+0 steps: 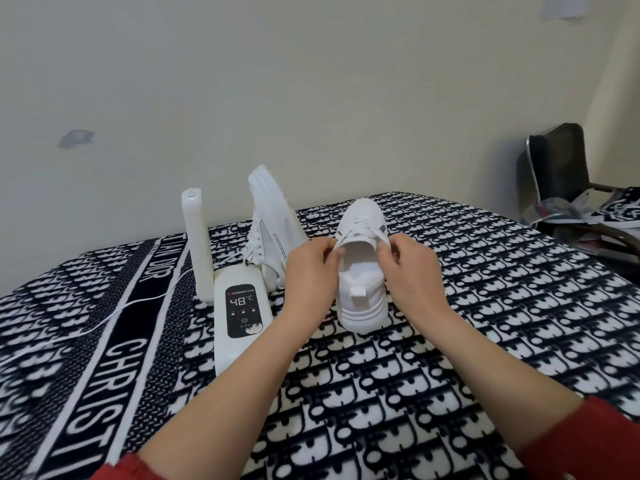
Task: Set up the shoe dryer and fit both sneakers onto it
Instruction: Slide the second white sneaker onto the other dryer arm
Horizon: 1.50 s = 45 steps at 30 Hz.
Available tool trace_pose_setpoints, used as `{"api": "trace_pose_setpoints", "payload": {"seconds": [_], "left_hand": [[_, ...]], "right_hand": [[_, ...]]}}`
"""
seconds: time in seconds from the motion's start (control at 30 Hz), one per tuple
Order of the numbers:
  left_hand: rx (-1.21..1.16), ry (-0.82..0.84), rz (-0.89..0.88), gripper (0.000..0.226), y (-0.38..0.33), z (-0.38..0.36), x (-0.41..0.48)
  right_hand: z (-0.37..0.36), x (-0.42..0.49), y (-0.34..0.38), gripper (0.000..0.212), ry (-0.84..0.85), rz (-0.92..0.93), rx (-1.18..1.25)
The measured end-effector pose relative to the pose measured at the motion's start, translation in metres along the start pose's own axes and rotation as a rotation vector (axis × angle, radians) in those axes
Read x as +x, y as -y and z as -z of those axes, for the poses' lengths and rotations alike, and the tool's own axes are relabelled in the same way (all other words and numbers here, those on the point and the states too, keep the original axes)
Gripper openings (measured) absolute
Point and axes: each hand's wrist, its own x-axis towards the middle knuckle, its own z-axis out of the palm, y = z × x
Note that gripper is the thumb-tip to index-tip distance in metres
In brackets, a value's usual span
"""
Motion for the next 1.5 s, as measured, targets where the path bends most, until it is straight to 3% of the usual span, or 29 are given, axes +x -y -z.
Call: {"api": "trace_pose_setpoints", "payload": {"seconds": [0.13,0.3,0.43,0.53,0.6,0.67,0.87,1.03,1.1,1.2,1.3,1.5], "left_hand": [[-0.147,0.073,0.070,0.010,-0.002,0.007,0.003],[-0.166,0.171,0.116,0.031,-0.015,0.015,0.006],[-0.145,0.063,0.088,0.020,-0.024,0.021,0.009],[-0.068,0.020,-0.044,0.025,-0.026,0.026,0.008],[0.104,-0.033,-0.176,0.030,-0.026,0.030,0.006],[0.152,-0.133,-0.175,0.035,-0.024,0.038,0.009],[-0.116,-0.284,0.058,0.033,-0.029,0.067,0.020],[-0.411,-0.301,0.040,0.012,-0.029,0.092,0.015],[-0.567,-0.283,0.144,0.028,-0.027,0.103,0.015],[-0.932,-0.106,0.406,0.043,-0.021,0.123,0.018],[-1.303,0.124,0.455,0.061,-0.007,0.145,0.015],[-1.463,0.245,0.505,0.064,0.013,0.168,0.010]], "right_hand": [[0.001,0.003,0.005,0.034,-0.078,0.013,-0.016],[0.002,0.005,0.016,0.034,-0.173,0.028,-0.029],[0.006,0.010,0.029,0.030,-0.213,0.080,-0.031],[0.008,0.012,0.040,0.028,-0.241,0.127,-0.016],[0.009,0.015,0.045,0.029,-0.238,0.153,0.006],[0.007,0.018,0.052,0.030,-0.227,0.147,0.069],[0.002,0.026,0.078,0.030,-0.221,0.091,0.297],[-0.004,0.033,0.103,0.036,-0.195,0.079,0.459],[-0.008,0.033,0.116,0.040,-0.185,0.069,0.525],[-0.019,0.032,0.137,0.037,-0.151,0.073,0.614],[-0.029,0.031,0.153,0.035,-0.101,0.076,0.694],[-0.050,0.023,0.168,0.038,0.055,0.116,0.758]]}}
